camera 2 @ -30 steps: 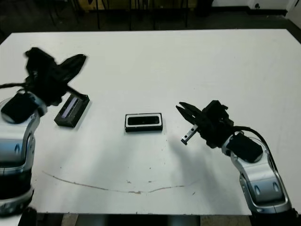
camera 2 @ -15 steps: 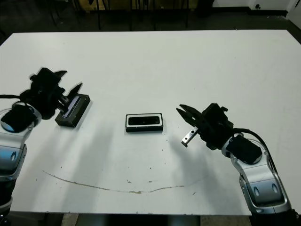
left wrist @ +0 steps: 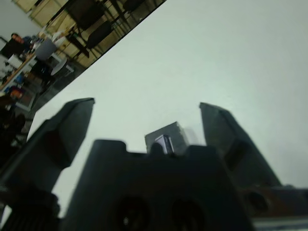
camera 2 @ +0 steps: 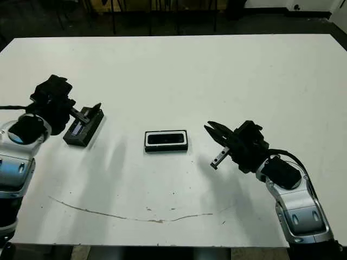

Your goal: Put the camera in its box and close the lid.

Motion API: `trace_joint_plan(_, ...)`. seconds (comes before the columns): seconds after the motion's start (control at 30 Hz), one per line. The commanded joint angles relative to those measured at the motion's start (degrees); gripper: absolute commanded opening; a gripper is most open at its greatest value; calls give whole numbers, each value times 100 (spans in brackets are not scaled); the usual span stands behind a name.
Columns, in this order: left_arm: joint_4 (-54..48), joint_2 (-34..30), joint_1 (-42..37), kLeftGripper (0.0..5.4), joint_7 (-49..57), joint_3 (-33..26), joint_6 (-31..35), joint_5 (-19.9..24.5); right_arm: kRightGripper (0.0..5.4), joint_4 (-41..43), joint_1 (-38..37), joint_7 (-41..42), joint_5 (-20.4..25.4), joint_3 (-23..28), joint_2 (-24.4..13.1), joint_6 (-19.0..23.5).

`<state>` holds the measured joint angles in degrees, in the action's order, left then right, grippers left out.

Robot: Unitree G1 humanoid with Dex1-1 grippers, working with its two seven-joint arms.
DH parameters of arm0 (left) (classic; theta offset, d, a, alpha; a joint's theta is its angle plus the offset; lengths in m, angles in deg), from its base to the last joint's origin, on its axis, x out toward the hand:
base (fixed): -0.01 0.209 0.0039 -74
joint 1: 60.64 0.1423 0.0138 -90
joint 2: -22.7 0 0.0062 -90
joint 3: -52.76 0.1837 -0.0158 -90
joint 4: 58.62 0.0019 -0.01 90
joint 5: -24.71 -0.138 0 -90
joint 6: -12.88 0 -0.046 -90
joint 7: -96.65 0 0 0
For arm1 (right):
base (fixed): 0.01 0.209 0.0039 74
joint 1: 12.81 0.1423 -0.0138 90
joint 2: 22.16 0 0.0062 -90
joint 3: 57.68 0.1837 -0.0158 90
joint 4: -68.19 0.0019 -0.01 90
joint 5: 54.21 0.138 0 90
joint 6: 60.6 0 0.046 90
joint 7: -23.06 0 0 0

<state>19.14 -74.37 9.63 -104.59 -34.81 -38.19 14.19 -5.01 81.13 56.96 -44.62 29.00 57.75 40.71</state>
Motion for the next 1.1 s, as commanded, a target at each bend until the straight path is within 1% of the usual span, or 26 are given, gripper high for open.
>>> trace_joint_plan(0.03, 137, 69, 174, 539, 143, -15, 262, 22, 0, -32, -120, 48, -43, -2, -79, -22)
trace_joint_plan(0.17, 201, 114, 250, 539, 111, -151, 413, 241, 0, -78, -114, 102, 4, 10, -86, -70)
trace_joint_plan(0.33, 245, 173, 392, 539, 288, -215, 439, 324, 0, -85, -108, 137, 47, 33, -94, 14)
trace_joint_plan(0.63, 179, 160, 598, 539, 398, -168, 432, 340, 0, -118, -115, 168, 78, 47, -80, -47)
trace_joint_plan(0.7, 193, 171, 650, 539, 387, -206, 369, 388, 0, -146, -110, 155, 25, 35, -91, -95)
trace_joint_plan(0.77, 204, 209, 689, 539, 392, -274, 405, 484, 0, -118, -111, 149, 47, 40, -91, -29)
trace_joint_plan(0.93, 146, 185, 765, 539, 376, -274, 533, 596, 0, -253, -96, 230, 114, 56, -58, -196)
trace_joint_plan(1.07, 199, 137, 820, 539, 294, -268, 563, 706, 0, -209, -112, 205, 104, 52, -88, -145)
trace_joint_plan(1.1, 217, 151, 842, 539, 275, -301, 567, 763, 0, -235, -120, 217, 120, 60, -75, -200)
